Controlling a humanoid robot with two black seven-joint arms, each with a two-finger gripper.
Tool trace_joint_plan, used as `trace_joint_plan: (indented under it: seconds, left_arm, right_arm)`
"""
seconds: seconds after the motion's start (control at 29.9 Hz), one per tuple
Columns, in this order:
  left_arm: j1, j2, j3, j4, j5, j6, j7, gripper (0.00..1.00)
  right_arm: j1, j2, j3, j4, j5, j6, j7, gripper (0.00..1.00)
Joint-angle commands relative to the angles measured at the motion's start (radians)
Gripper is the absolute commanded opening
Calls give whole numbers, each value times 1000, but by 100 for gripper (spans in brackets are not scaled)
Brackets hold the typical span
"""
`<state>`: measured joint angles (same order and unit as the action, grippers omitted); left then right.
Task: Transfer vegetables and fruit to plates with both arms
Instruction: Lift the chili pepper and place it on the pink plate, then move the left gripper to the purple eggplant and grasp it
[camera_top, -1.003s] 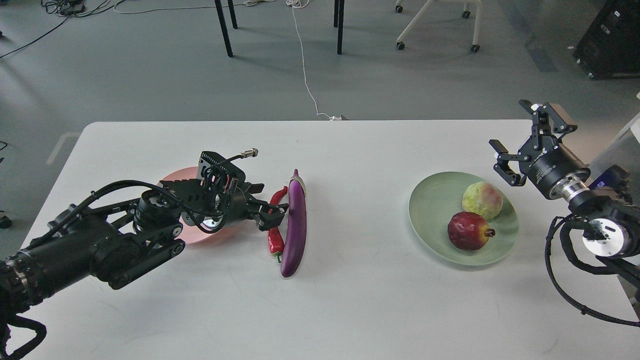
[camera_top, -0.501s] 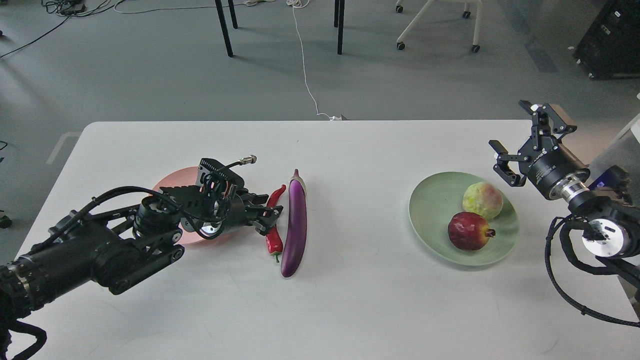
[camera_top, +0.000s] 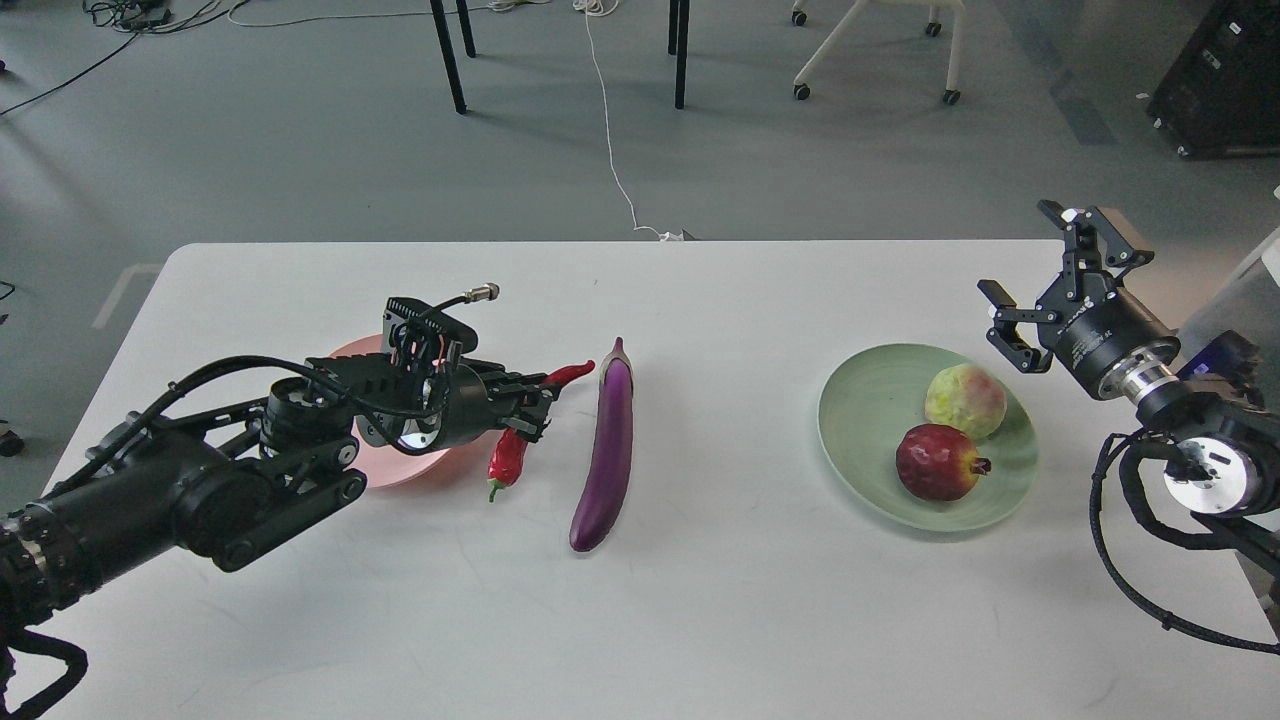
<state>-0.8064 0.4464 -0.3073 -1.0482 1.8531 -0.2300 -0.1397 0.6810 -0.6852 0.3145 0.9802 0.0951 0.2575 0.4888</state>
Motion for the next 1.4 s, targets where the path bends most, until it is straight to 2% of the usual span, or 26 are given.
trace_joint_plan:
  seconds: [0.0,0.2,0.33,0.37,0.47,0.53,0.6,0.77,0.87,0.94,0.97,1.04,1.1,1.17,1.37]
  left_arm:
    - [-40,78,4,-4,-52,-3,-14,9]
    - [-13,209,22,23,-54,-8,-78,11]
    - [47,230,17,51,-57,0,-84,17]
    - [52,230,16,63,-57,3,-86,23]
    - [56,229,14,97,-57,9,-86,48]
    - [58,229,14,111,-54,11,-84,69]
    - [58,227,13,115,-55,12,-83,81]
    - [52,226,4,91,-51,44,-84,97]
    - [36,225,-1,-25,-52,44,-78,98]
    - [16,216,-4,-111,-55,43,-61,98]
    - [12,206,-6,-146,-55,41,-38,98]
    - [12,166,-6,-211,-57,37,47,98]
    - [12,111,-6,-242,-72,34,110,98]
    - [13,57,-1,-245,-94,34,138,98]
    - [32,-61,13,-222,-135,35,181,98]
  right_arm:
    - [0,0,0,0,0,-3,0,99]
    - [0,3,-2,0,0,-3,0,99]
    - [-1,7,-2,0,0,-3,0,99]
    - [-1,7,-2,0,0,-3,0,99]
    - [-1,7,-2,0,0,-3,0,99]
    - [-1,7,-2,2,0,-3,0,99]
    - [-3,6,-2,2,0,-3,0,99]
    - [-9,4,-2,11,0,-3,0,99]
    - [-9,3,0,21,0,-3,0,99]
    - [-9,4,0,20,0,-3,0,99]
    - [-9,4,0,20,0,-3,0,99]
    - [-9,1,0,21,0,-3,0,99]
    - [-9,0,0,21,0,-3,0,99]
    - [-9,0,0,21,0,-3,0,99]
    - [-9,-11,0,23,0,-3,0,99]
